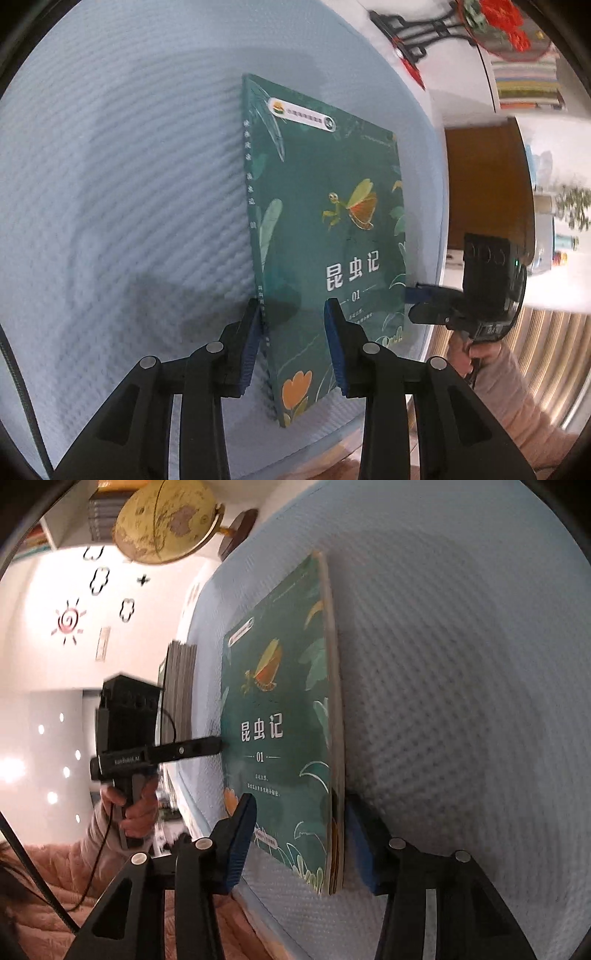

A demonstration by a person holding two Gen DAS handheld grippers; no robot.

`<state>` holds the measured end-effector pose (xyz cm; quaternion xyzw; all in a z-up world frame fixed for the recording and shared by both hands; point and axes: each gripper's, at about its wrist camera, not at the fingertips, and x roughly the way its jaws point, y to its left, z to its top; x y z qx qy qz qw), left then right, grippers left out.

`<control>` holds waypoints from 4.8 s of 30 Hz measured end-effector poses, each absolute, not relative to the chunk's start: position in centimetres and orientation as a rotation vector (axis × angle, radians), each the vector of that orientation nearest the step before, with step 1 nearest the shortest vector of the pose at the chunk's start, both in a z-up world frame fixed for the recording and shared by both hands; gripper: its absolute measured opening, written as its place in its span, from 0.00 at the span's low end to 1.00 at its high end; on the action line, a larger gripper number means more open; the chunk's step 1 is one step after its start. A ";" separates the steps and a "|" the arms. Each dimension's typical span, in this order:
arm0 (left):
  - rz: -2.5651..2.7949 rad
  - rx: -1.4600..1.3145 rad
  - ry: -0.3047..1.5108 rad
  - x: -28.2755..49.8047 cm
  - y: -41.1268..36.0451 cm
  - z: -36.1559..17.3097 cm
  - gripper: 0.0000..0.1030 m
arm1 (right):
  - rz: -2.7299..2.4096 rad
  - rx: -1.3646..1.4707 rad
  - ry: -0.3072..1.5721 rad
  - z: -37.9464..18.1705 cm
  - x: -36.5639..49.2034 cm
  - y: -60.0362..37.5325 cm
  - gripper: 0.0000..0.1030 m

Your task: Organize books

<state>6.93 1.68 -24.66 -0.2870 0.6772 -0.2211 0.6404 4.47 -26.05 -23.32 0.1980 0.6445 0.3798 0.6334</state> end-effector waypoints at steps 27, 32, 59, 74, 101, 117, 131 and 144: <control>-0.398 -0.477 1.548 5.8 2.2 -22.8 0.15 | 0.691 0.435 1.325 -21.1 3.0 -26.4 0.10; -0.419 -0.420 1.537 5.3 1.8 -21.5 0.14 | 0.671 0.386 1.274 -19.3 1.5 -25.7 0.10; -0.503 -0.392 1.333 3.1 9.0 -12.2 0.14 | 0.658 0.348 1.052 -10.0 -2.8 -19.1 0.10; -0.400 -0.494 1.238 2.3 20.2 -10.5 0.14 | 0.758 0.284 1.007 -6.9 -2.4 -7.8 0.10; -0.115 -0.639 1.234 -1.5 38.5 -15.6 0.14 | 0.826 0.180 1.142 -13.1 -1.7 12.3 0.12; -0.046 -0.557 1.300 -0.7 38.0 -17.4 0.17 | 0.718 0.215 1.248 -16.5 -1.1 13.4 0.12; 0.085 -0.473 1.326 -0.8 38.4 -16.4 0.21 | 0.644 0.218 1.339 -16.7 -0.2 13.8 0.32; 0.137 -0.284 1.250 -3.6 31.3 -8.7 0.29 | 0.418 0.185 1.187 -7.9 -3.2 3.8 0.73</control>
